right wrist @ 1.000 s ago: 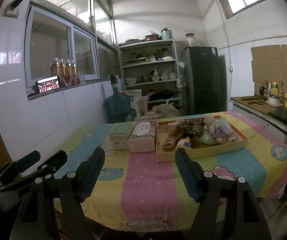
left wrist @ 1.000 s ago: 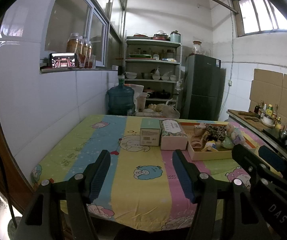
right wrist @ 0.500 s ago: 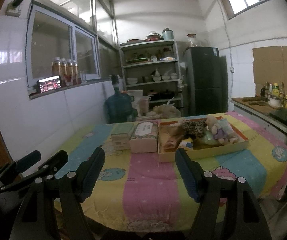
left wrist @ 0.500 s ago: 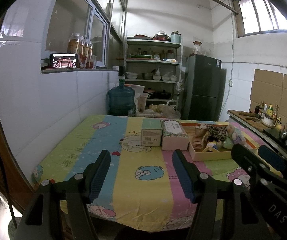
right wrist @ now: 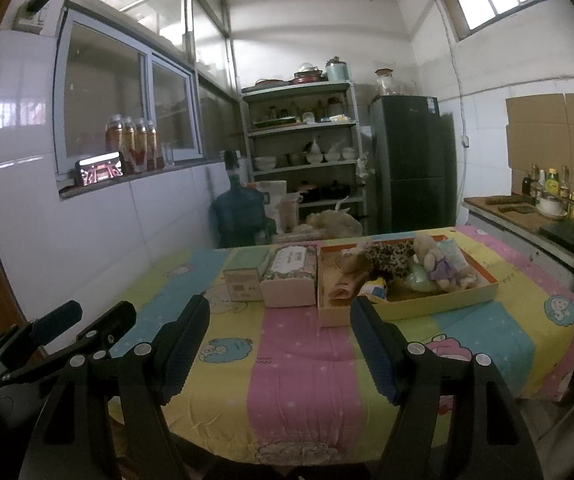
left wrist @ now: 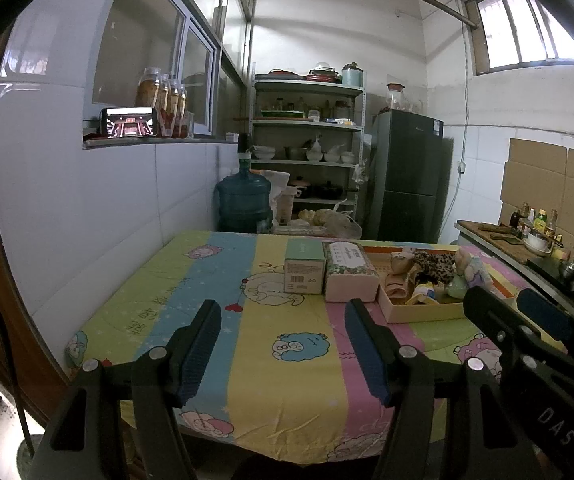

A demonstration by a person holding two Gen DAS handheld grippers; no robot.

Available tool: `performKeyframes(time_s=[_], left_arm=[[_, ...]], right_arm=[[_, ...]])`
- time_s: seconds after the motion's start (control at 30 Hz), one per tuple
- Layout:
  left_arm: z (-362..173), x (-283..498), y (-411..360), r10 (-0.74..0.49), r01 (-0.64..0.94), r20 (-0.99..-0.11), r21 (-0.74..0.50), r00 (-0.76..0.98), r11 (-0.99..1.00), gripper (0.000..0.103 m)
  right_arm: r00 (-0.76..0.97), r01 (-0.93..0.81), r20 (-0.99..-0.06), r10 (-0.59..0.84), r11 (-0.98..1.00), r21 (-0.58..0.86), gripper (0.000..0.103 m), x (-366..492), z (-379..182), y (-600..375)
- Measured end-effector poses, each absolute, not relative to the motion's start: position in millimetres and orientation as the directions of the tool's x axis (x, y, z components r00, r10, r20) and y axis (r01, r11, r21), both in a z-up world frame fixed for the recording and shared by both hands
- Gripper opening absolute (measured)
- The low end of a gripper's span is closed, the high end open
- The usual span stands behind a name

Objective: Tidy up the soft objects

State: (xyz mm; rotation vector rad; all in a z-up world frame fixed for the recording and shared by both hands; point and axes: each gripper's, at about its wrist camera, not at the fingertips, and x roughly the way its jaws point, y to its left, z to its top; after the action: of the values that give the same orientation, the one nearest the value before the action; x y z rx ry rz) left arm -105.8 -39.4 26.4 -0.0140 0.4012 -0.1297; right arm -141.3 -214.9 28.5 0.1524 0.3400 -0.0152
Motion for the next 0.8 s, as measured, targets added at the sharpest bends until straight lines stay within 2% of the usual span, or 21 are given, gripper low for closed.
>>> performKeyframes(time_s=[0.8], left_arm=[[24.9, -109.5, -35.7, -0.106, 0.098, -0.387, -0.039, 0.916, 0.994, 0.064]], right_arm=[[0.943, 0.04, -0.333, 0.011, 0.988, 0.146, 0.075, -141.4, 27.9, -214.9]])
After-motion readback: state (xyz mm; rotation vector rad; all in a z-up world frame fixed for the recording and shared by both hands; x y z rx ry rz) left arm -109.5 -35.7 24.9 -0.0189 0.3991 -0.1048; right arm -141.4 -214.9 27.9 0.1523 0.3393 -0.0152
